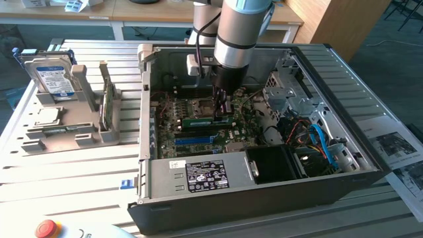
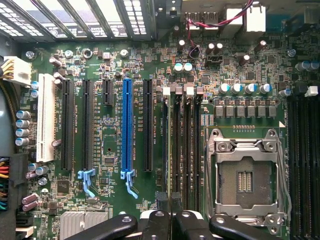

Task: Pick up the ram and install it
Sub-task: 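Insert the ram into the slot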

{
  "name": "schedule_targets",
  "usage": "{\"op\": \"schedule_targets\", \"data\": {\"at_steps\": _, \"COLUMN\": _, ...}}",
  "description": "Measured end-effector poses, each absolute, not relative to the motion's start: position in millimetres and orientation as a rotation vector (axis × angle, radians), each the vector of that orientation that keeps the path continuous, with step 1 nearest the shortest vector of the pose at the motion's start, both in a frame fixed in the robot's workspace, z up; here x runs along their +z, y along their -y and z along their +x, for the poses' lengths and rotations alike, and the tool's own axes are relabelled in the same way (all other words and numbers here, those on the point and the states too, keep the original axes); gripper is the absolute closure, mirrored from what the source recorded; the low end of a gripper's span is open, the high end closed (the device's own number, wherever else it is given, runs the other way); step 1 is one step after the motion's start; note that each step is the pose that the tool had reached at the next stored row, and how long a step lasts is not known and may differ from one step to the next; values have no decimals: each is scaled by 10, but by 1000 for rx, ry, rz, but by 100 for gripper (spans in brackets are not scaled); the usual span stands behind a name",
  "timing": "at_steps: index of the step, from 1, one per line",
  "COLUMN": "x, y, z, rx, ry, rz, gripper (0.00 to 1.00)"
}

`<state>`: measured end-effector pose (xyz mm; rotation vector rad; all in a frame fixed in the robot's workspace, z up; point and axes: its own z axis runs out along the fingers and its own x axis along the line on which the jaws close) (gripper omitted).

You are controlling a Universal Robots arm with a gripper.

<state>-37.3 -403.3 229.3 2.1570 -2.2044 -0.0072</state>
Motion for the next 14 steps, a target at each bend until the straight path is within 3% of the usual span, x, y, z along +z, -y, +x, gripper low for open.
{"op": "schedule_targets", "data": {"at_steps": 14, "x": 2278, "y": 4034, "z": -374, "rx": -7, "ry": 2205, "rz": 2157, "gripper": 88}}
